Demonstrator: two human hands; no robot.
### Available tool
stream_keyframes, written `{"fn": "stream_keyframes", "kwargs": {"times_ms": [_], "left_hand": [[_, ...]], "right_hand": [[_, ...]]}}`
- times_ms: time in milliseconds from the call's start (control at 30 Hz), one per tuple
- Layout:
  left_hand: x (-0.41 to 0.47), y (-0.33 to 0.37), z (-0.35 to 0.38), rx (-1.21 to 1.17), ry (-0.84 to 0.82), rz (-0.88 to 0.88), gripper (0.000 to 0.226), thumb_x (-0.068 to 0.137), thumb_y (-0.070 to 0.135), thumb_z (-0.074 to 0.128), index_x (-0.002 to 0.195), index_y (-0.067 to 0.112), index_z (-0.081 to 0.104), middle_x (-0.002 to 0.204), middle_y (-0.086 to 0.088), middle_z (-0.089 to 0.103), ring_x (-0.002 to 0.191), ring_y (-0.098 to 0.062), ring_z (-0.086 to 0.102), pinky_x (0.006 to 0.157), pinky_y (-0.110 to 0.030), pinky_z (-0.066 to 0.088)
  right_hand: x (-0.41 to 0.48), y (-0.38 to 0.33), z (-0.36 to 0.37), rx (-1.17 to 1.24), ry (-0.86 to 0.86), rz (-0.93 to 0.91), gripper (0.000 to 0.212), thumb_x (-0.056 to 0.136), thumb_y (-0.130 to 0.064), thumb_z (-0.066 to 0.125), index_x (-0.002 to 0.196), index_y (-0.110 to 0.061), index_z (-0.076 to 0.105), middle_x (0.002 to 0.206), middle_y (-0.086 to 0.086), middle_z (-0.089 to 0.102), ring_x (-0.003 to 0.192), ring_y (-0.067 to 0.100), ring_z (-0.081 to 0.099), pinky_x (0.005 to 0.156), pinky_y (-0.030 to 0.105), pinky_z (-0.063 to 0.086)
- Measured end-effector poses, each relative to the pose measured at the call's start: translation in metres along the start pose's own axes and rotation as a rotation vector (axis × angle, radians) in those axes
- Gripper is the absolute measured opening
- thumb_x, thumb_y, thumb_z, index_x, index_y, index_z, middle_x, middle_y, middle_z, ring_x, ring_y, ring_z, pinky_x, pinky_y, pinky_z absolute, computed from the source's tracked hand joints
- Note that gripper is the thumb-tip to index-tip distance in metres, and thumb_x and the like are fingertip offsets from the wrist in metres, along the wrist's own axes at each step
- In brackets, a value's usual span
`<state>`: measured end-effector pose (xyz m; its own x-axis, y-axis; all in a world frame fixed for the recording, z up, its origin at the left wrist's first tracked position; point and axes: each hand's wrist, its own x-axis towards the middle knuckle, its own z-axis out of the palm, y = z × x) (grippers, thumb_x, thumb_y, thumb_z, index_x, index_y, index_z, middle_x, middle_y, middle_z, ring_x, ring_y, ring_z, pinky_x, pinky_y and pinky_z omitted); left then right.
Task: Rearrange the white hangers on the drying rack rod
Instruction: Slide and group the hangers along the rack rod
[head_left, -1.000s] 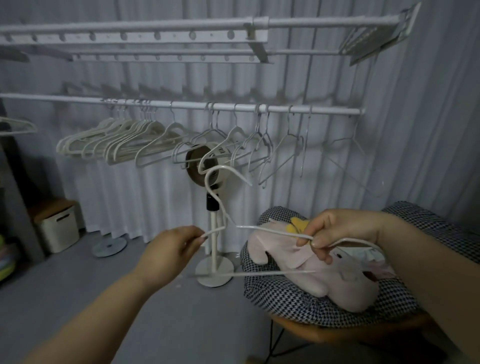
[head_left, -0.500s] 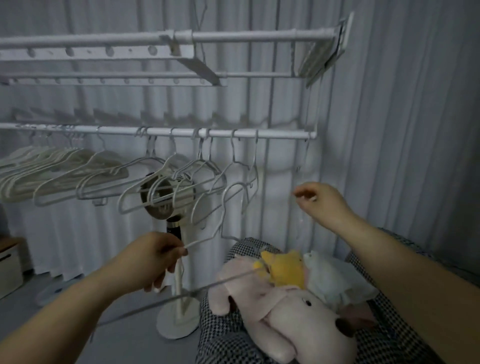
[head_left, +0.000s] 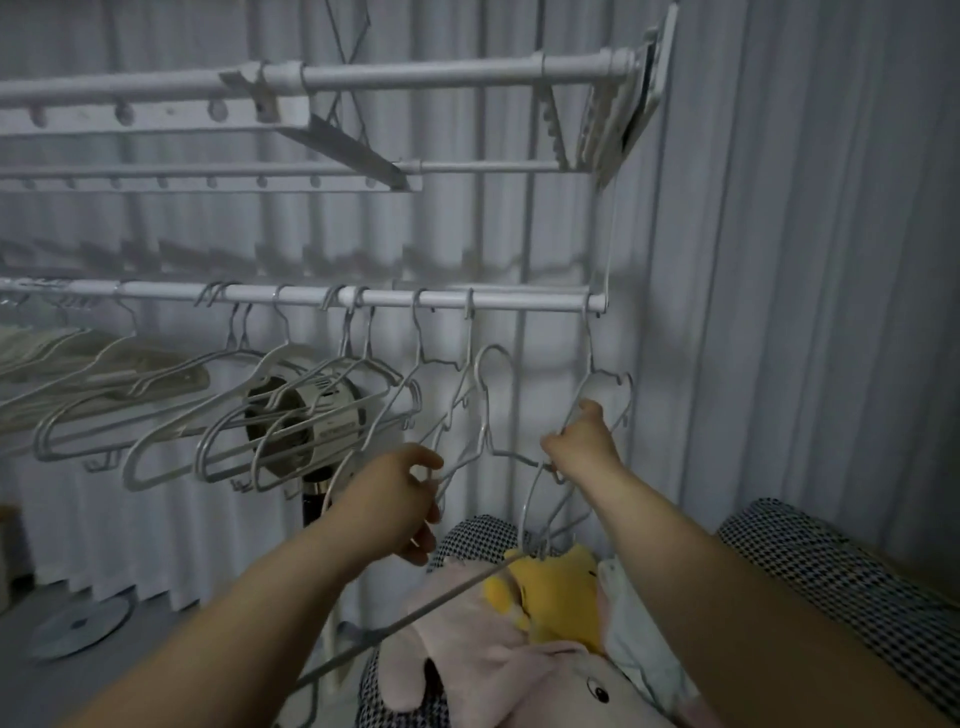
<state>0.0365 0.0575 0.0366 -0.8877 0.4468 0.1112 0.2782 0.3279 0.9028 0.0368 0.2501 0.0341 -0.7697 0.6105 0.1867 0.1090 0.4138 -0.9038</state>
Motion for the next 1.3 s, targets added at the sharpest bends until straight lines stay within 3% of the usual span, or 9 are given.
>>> {"fn": "stream_keyframes", "kwargs": {"times_ms": [100, 200, 300, 467, 567, 900, 1100, 1300], "left_hand": [[0.02, 0.007, 0.009, -0.055, -0.013, 0.004, 0.017, 0.095, 0.006, 0.036, 0.105, 0.017, 0.044, 0.062, -0.008, 0.049, 0.041, -0.015, 0.05, 0.035, -0.02, 0.047], [0.04, 0.015, 0.015, -0.098, -0.014, 0.006, 0.017, 0.095, 0.004, 0.035, 0.103, 0.014, 0.046, 0.061, -0.008, 0.05, 0.032, -0.009, 0.051, 0.036, -0.021, 0.048], [0.059, 0.026, 0.02, -0.172, -0.014, -0.001, 0.015, 0.094, 0.001, 0.035, 0.099, 0.009, 0.047, 0.061, -0.009, 0.048, 0.029, -0.008, 0.051, 0.034, -0.02, 0.048], [0.081, 0.042, 0.035, -0.238, 0.056, 0.031, 0.022, 0.094, -0.001, 0.032, 0.109, 0.005, 0.047, 0.064, -0.01, 0.047, 0.037, -0.015, 0.052, 0.032, -0.019, 0.047], [0.091, 0.049, 0.043, -0.282, 0.067, 0.028, 0.028, 0.094, -0.002, 0.031, 0.118, 0.002, 0.046, 0.067, -0.011, 0.047, 0.045, -0.017, 0.051, 0.031, -0.019, 0.047], [0.105, 0.059, 0.054, -0.298, 0.018, 0.042, 0.032, 0.093, -0.004, 0.033, 0.122, 0.002, 0.045, 0.066, -0.011, 0.049, 0.051, -0.019, 0.05, 0.034, -0.02, 0.049], [0.1, 0.058, 0.045, -0.278, 0.059, 0.053, 0.032, 0.095, -0.002, 0.032, 0.123, 0.002, 0.045, 0.069, -0.011, 0.047, 0.051, -0.019, 0.048, 0.03, -0.018, 0.046], [0.098, 0.051, 0.04, -0.233, 0.097, 0.053, 0.035, 0.094, -0.004, 0.03, 0.126, 0.003, 0.044, 0.069, -0.011, 0.046, 0.049, -0.019, 0.047, 0.03, -0.019, 0.046]], "right_hand": [[0.009, 0.009, -0.006, 0.031, -0.014, 0.034, 0.068, 0.087, -0.003, 0.049, 0.143, -0.013, 0.013, 0.075, 0.003, 0.051, 0.064, 0.021, 0.052, 0.043, 0.02, 0.041], [0.011, 0.016, -0.014, 0.091, -0.045, 0.026, 0.058, 0.087, -0.004, 0.049, 0.139, -0.011, 0.024, 0.073, 0.002, 0.049, 0.051, 0.014, 0.046, 0.033, 0.015, 0.037], [0.011, 0.022, -0.023, 0.155, -0.031, 0.003, 0.048, 0.087, -0.002, 0.046, 0.133, -0.009, 0.034, 0.086, 0.005, 0.055, 0.053, 0.013, 0.044, 0.042, 0.019, 0.04], [0.011, 0.032, -0.035, 0.134, -0.038, -0.043, 0.045, 0.09, -0.003, 0.042, 0.134, -0.009, 0.035, 0.073, 0.001, 0.049, 0.057, 0.01, 0.045, 0.035, 0.007, 0.037], [0.013, 0.034, -0.037, 0.106, -0.042, -0.072, 0.044, 0.09, -0.004, 0.043, 0.134, -0.008, 0.036, 0.071, 0.0, 0.051, 0.055, 0.01, 0.045, 0.038, 0.006, 0.038], [0.018, 0.04, -0.039, 0.113, -0.007, -0.121, 0.043, 0.092, -0.007, 0.046, 0.133, -0.01, 0.038, 0.072, -0.001, 0.051, 0.065, 0.007, 0.05, 0.061, 0.023, 0.047], [0.017, 0.047, -0.04, 0.14, -0.006, -0.119, 0.04, 0.092, -0.006, 0.046, 0.131, -0.011, 0.041, 0.074, 0.0, 0.05, 0.066, 0.006, 0.05, 0.043, 0.009, 0.046], [0.019, 0.048, -0.041, 0.107, 0.013, -0.147, 0.039, 0.091, -0.006, 0.047, 0.13, -0.011, 0.042, 0.073, 0.0, 0.049, 0.065, 0.008, 0.05, 0.051, 0.017, 0.05]]}}
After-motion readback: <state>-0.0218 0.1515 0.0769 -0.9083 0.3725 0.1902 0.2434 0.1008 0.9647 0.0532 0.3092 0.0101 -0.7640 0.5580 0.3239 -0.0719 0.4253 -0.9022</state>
